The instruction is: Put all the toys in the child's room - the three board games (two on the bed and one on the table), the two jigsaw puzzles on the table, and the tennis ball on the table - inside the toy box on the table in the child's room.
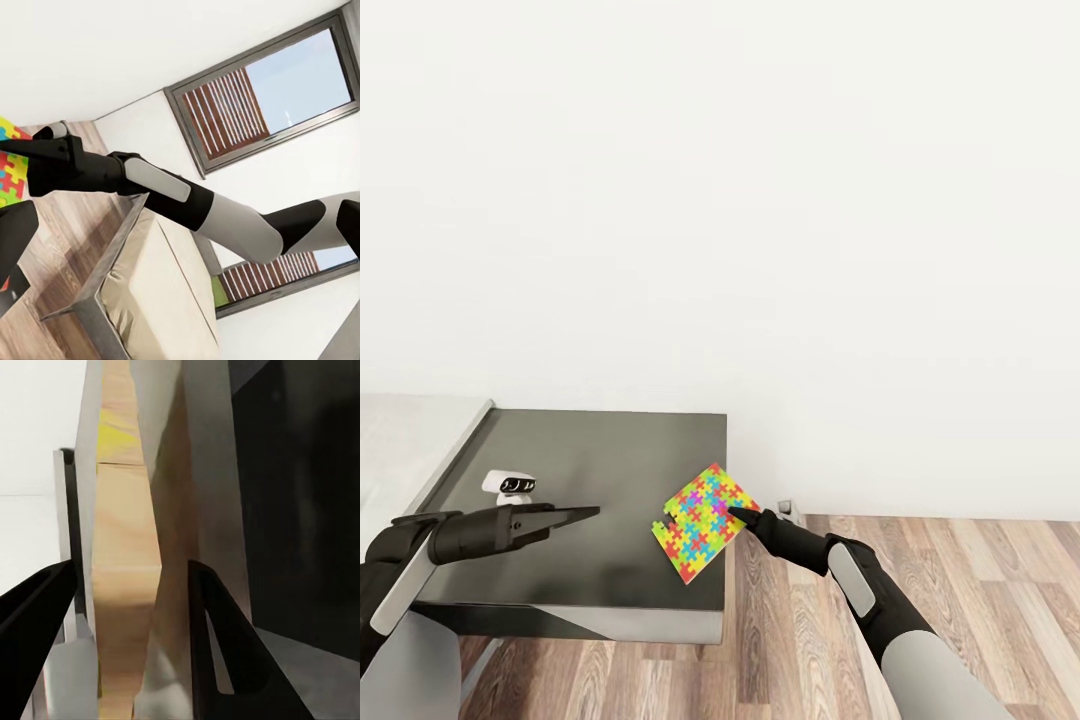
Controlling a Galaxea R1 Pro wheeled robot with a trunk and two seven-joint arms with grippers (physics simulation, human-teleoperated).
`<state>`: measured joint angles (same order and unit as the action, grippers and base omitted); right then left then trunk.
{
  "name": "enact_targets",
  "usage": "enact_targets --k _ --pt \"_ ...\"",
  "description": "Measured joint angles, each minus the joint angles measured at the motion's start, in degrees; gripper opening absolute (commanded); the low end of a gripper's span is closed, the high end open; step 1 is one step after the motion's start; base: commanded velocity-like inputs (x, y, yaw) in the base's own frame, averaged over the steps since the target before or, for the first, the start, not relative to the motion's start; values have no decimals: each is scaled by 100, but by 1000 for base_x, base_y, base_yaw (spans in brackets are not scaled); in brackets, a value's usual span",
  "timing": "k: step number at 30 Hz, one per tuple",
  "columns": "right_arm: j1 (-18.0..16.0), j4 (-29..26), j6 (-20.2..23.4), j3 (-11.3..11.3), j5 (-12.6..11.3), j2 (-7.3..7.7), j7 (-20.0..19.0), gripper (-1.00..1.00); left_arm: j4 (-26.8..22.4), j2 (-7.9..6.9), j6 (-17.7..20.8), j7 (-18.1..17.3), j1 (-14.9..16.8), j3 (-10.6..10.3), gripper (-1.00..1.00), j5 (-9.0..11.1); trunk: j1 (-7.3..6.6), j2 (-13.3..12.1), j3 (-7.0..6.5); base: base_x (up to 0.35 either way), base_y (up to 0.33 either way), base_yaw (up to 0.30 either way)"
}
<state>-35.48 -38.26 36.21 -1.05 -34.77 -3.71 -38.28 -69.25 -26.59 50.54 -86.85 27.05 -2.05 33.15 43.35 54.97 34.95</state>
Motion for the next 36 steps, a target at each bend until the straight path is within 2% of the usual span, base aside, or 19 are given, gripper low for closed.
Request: enact_targets --k 3,8,11,16,22,28,31,36 --pt "0 0 -4 -2 0 1 0 -100 0 -4 0 1 -1 0 100 -5 0 0 0 0 0 0" --pt "0 -1 -13 -6 7 8 -21 -100 -1 -25 52 -3 -2 9 100 -16 -109 -199 -89 0 0 0" --pt "6 0 -31 -13 10 8 -236 -100 -2 -51 99 -11 -2 15 100 -11 -175 -320 -143 0 0 0" --pt "21 -2 -57 -38 2 19 -837 -100 -1 -76 270 -21 -7 117 100 11 -285 -520 -233 0 0 0" --pt "34 -6 -69 -37 12 23 -1060 -100 0 -80 351 -25 -7 212 100 33 -308 -562 -251 0 0 0" --pt "64 -12 -71 -48 -21 24 -1166 -100 0 -81 400 -28 -1 231 100 49 -439 -801 -359 0 0 0" --pt "90 -210 -72 -47 -34 24 -1204 -100 0 -81 485 -27 -1 233 100 37 -505 -921 -426 0 0 0" --pt "140 -1034 -69 -34 -58 22 -1326 -100 0 -81 534 -30 6 274 100 40 -615 -1122 -556 0 0 0"
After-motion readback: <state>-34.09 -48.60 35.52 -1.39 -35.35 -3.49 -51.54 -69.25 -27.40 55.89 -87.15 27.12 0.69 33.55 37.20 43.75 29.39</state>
